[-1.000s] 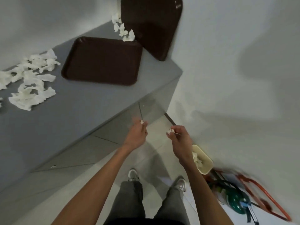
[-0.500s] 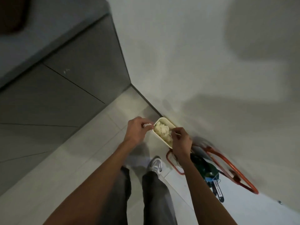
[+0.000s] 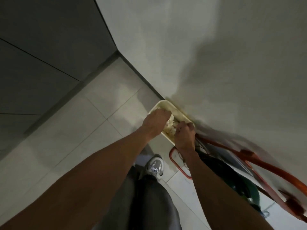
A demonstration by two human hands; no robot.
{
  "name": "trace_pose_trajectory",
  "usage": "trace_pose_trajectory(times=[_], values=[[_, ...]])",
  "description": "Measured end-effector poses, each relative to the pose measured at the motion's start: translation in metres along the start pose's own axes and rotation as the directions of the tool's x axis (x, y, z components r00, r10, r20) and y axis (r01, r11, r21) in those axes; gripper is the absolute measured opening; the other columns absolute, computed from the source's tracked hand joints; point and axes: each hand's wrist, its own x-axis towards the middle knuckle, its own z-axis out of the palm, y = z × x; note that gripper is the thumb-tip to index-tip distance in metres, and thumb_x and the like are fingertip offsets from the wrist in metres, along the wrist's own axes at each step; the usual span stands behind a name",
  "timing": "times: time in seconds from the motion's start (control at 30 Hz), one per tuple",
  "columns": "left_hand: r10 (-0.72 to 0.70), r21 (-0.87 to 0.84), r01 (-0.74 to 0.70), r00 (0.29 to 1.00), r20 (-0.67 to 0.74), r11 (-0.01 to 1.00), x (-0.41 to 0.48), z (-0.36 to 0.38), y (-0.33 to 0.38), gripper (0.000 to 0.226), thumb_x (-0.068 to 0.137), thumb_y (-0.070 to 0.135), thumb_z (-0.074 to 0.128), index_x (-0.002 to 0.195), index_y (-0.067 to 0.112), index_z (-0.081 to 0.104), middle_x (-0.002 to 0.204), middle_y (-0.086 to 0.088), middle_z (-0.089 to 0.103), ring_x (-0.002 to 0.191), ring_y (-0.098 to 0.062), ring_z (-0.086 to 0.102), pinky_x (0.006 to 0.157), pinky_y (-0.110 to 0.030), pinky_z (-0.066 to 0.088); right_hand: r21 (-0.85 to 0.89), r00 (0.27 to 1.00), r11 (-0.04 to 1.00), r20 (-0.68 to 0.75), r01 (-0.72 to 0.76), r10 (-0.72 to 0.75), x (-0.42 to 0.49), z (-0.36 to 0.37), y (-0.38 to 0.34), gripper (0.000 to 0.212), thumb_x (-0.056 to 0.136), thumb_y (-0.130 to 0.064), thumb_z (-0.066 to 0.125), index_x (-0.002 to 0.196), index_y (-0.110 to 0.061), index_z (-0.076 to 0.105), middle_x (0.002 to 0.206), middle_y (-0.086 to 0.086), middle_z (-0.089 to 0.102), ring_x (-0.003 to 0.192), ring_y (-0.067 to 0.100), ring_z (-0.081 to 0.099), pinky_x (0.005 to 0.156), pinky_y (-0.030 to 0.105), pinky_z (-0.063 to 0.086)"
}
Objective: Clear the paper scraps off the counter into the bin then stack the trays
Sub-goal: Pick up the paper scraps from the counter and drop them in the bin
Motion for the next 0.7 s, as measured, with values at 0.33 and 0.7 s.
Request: trace_pose_trajectory(times=[0.33, 0.7], values=[[-0.067, 0.187, 0.019, 0.965, 0.254, 0.982, 0.022, 0.053, -0.015, 0.035, 0.105, 0.023, 0.046, 0.138, 0.018, 0.056, 0.141, -0.009, 0.053, 0.131, -0.028, 0.052, 0.098, -0.043, 0.049, -0.284, 0.971, 0.957, 0.238, 0.057, 0.012, 0.057, 0.061, 0.04, 0.056, 0.097, -0.017, 0.061, 0.15, -0.011, 0.045, 0.149, 0.014, 0.048, 0.138, 0.035, 0.049, 0.113, 0.04, 0.039], [-0.029, -0.049, 0.021, 0.987, -0.16, 0.999, -0.158, -0.138, -0.001, 0.043, 0.105, 0.028, 0.049, 0.148, 0.022, 0.05, 0.141, -0.008, 0.056, 0.127, -0.027, 0.056, 0.104, -0.037, 0.048, -0.207, 0.952, 0.93, 0.104, 0.305, -0.289, -0.101, -0.103, -0.125, 0.043, 0.096, -0.026, 0.062, 0.137, -0.02, 0.051, 0.143, 0.01, 0.054, 0.122, 0.037, 0.059, 0.099, 0.052, 0.053]])
